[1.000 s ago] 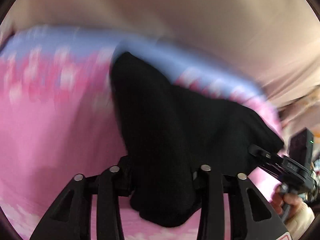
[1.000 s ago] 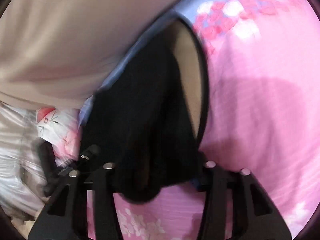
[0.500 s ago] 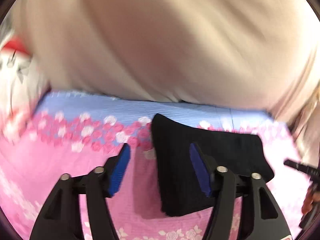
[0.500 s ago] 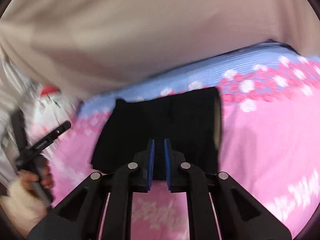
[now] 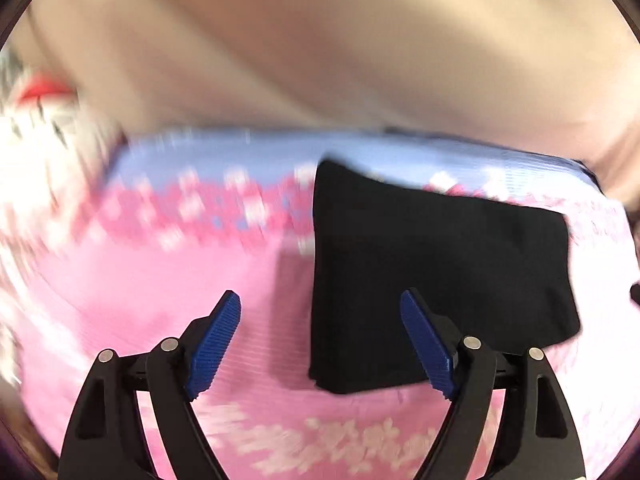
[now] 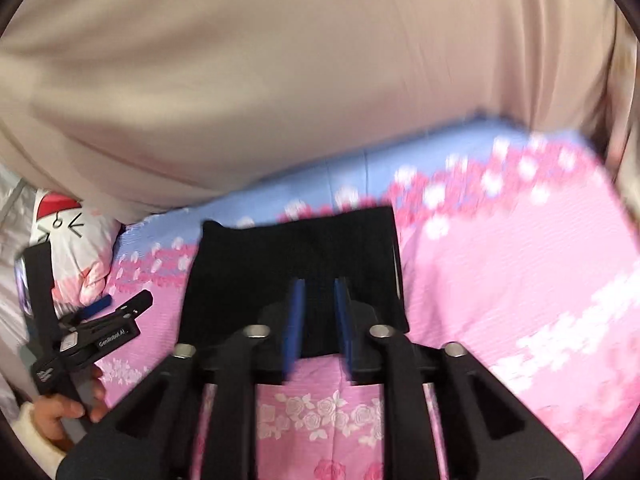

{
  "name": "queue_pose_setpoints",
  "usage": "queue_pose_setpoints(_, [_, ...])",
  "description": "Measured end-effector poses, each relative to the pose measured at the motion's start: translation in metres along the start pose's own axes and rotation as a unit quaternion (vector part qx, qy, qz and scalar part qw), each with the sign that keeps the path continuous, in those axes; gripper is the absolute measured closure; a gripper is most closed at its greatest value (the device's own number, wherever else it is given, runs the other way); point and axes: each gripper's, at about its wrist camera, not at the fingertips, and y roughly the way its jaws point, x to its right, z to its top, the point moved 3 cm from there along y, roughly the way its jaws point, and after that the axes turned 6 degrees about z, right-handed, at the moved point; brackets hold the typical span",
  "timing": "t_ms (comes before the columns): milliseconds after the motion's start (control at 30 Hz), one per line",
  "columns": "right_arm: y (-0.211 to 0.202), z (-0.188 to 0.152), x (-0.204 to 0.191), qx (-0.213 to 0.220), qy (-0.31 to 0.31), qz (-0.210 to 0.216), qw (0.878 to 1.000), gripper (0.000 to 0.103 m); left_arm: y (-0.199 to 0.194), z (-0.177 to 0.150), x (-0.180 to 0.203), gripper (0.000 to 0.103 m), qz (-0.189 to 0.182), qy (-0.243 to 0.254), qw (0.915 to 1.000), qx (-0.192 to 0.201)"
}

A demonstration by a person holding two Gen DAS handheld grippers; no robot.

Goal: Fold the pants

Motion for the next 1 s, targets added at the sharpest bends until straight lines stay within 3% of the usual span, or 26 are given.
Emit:
queue_pose_setpoints(33, [-0.018, 0.005, -0.010, 0.024, -0.014, -0.016, 0.999, 0.031, -0.023, 0.004, 0.003, 0.016, 0.009, 0.019, 0.9997, 0.014])
queue_pose_setpoints(67, [-0.025, 0.009, -0.018, 0.039, -0.025, -0.026, 0.999, 0.027, -0.046, 0.006, 0.006, 0.016, 0.021, 0.035, 0.9987, 0.032])
queue_pose_setpoints(167, [-0.044, 0.015, -0.043, 0.064, -0.068, -0.057, 0.994, 0.026, -0.088, 0.008, 0.018, 0.016, 0.047, 0.048, 0.9958, 0.062])
queue_pose_setpoints(300, [-0.056, 0.012, -0.054, 0.068, -0.064, -0.046, 0.995, 0.024, -0.107, 0.009, 0.026, 0.015, 0.015, 0.024, 0.9985, 0.047])
queue_pose_setpoints(400, [-0.054, 0.001, -0.051, 0.048, -0.048, -0.044, 0.997, 0.022, -0.118, 0.000, 0.033, 0.015, 0.021, 0.030, 0.9984, 0.043])
queue_pose_setpoints(567, [-0.045, -0.019, -0.043, 0.016, -0.027, -0.053, 0.998, 0.022, -0.111, -0.021, 0.038, 0.015, 0.024, 0.044, 0.9983, 0.028])
queue_pose_setpoints(1000, [-0.027, -0.039, -0.044, -0.008, -0.027, -0.075, 0.997, 0.022, -0.076, -0.052, 0.029, 0.015, 0.029, 0.043, 0.9984, -0.024])
